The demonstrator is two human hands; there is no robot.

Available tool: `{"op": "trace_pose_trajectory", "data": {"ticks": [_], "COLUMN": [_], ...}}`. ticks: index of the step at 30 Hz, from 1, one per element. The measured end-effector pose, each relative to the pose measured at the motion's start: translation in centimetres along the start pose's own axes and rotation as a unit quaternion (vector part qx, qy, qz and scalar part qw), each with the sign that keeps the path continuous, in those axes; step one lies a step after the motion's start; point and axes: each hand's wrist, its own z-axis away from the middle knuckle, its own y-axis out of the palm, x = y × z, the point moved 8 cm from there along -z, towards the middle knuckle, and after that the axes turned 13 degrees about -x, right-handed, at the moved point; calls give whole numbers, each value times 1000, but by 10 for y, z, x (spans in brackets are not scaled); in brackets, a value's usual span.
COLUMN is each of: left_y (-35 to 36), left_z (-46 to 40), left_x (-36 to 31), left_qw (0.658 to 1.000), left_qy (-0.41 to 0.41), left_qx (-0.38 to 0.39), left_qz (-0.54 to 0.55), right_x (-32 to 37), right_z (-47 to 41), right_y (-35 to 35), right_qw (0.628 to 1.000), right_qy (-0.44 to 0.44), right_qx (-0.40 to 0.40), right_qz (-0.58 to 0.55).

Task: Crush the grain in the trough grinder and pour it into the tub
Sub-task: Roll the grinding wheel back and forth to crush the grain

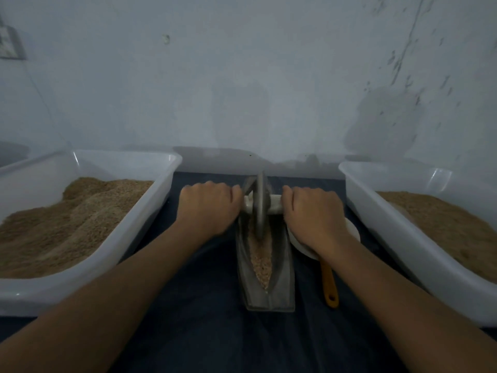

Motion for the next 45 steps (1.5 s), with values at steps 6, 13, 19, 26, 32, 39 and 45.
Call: {"op": "trace_pose_trajectory", "data": {"ticks": [6, 13, 19, 26, 32, 39, 45], "left_y": [-40, -26, 27, 18, -45, -62, -12], "left_z": [59, 33, -28, -3, 51, 67, 20], "left_x": [6, 4, 18, 12, 0, -7, 5], "left_qw": [982, 995, 994, 995, 989, 979, 997], "left_qy": [-72, -56, -63, -28, -74, -55, -59], "left_qx": [-71, -43, 87, 78, -74, -126, -9], "left_qz": [160, 78, 31, 50, 108, 149, 54], "right_x": [4, -2, -4, 8, -6, -10, -2], "right_z": [50, 27, -32, -26, 41, 63, 9], "right_y": [-54, -28, 23, 0, -36, -53, -21], "right_qw": [991, 995, 996, 1000, 990, 981, 998], "right_qy": [7, 12, 12, 7, 31, 26, 27], "right_qx": [-78, -25, 84, 11, -32, -66, -4], "right_qz": [-113, -101, -13, -7, -137, -179, -59]}}
